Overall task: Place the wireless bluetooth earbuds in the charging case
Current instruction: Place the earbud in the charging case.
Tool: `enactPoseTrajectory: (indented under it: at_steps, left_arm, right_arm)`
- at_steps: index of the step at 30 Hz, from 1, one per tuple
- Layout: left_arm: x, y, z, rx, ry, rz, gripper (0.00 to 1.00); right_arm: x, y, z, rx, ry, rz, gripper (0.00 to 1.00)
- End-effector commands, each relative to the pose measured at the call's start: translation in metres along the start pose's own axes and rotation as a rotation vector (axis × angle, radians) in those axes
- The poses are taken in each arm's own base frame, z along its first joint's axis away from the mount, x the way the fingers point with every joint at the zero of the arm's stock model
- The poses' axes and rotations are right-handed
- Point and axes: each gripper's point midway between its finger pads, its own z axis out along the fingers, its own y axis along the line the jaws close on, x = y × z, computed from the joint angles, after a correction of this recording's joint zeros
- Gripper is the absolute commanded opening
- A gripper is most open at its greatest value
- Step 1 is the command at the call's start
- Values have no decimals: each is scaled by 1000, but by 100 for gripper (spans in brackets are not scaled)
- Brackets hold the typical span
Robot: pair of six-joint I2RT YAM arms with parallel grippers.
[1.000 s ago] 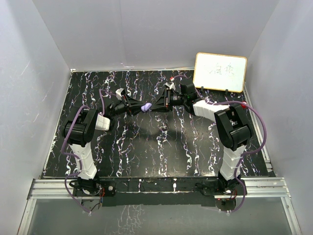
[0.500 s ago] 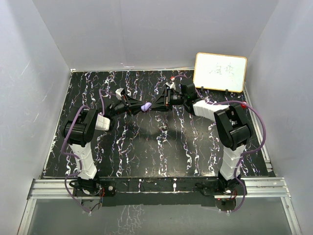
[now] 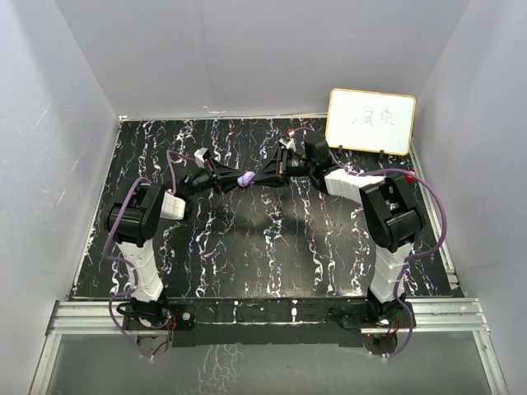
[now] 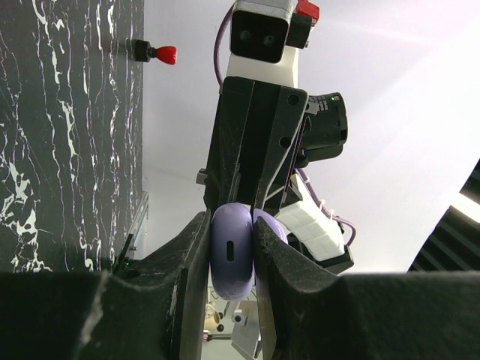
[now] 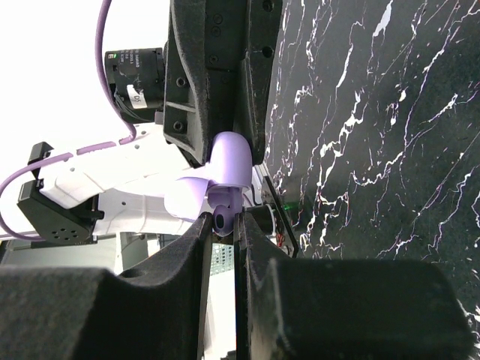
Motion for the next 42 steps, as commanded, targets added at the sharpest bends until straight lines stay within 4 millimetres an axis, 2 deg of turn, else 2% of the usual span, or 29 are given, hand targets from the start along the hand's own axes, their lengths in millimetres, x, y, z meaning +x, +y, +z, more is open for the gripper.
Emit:
enactPoseTrajectory:
  at_steps: [1, 42]
  left_arm:
    - [15, -12, 1, 41, 43, 58, 0]
    - [18, -13, 5, 66, 47, 44, 0]
  right_arm:
    - [-7, 14, 2, -49, -31, -52, 13]
    - [-9, 5, 5, -50, -45, 21, 20]
